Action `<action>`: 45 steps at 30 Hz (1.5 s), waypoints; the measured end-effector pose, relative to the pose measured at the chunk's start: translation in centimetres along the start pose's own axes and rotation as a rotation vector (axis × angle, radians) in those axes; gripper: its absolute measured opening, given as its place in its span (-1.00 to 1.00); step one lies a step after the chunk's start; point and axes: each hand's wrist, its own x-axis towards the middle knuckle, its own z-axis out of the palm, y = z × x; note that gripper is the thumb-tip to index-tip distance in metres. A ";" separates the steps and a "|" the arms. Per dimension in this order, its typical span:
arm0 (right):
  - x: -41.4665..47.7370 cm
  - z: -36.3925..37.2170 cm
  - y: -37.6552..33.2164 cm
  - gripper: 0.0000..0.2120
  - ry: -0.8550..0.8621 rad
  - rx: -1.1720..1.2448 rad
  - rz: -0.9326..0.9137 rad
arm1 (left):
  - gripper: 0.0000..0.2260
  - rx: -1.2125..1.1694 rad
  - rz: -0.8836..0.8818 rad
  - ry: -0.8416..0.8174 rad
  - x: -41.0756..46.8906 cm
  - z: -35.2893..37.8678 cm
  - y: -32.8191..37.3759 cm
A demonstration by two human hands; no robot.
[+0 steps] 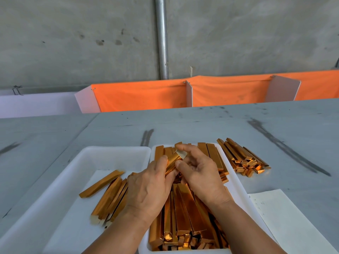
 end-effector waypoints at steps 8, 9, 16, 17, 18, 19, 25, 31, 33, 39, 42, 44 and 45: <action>0.1 0.0 -0.2 -0.80 -0.009 0.096 0.097 | -0.58 0.011 -0.005 0.002 0.0 -0.1 0.1; 0.2 0.0 -0.2 -0.81 -0.011 0.118 0.110 | -0.57 0.006 -0.008 -0.003 0.0 -0.1 0.1; 0.3 0.0 -0.3 -0.82 -0.023 0.192 0.142 | -0.61 -0.007 -0.007 -0.016 0.0 -0.3 0.2; 0.2 0.0 -0.4 -0.81 -0.023 0.202 0.133 | -0.62 -0.010 -0.009 -0.021 0.0 -0.4 0.2; 0.2 -0.1 -0.4 -0.79 -0.021 0.214 0.129 | -0.63 -0.012 -0.009 -0.024 0.0 -0.4 0.3; 0.2 -0.1 -0.5 -0.79 -0.019 0.226 0.129 | -0.64 -0.014 -0.007 -0.024 0.0 -0.4 0.3; 0.2 -0.2 -0.5 -0.70 -0.024 0.231 0.129 | -0.63 -0.010 -0.006 -0.058 0.0 -0.4 0.3; 0.2 0.0 -0.4 -0.76 -0.007 0.215 0.094 | -0.54 -0.035 -0.018 -0.064 -0.1 -0.4 0.2; 0.2 0.0 -0.4 -0.76 -0.008 0.198 0.081 | -0.47 -0.047 -0.012 -0.048 -0.2 -0.2 0.1; 0.2 -0.1 -0.3 -0.76 -0.027 0.185 0.054 | -0.39 -0.067 -0.011 -0.058 0.0 -0.5 0.3; 0.3 -0.2 -0.4 -0.81 0.002 0.252 0.093 | -0.44 -0.098 -0.007 -0.074 0.1 -0.6 0.2; 0.5 -0.5 -0.4 -0.83 0.055 0.334 0.152 | -0.46 -0.098 0.001 -0.083 0.0 -0.6 0.3; 0.6 -0.6 -0.3 -0.81 0.077 0.374 0.184 | -0.47 -0.102 0.008 -0.091 0.0 -0.6 0.3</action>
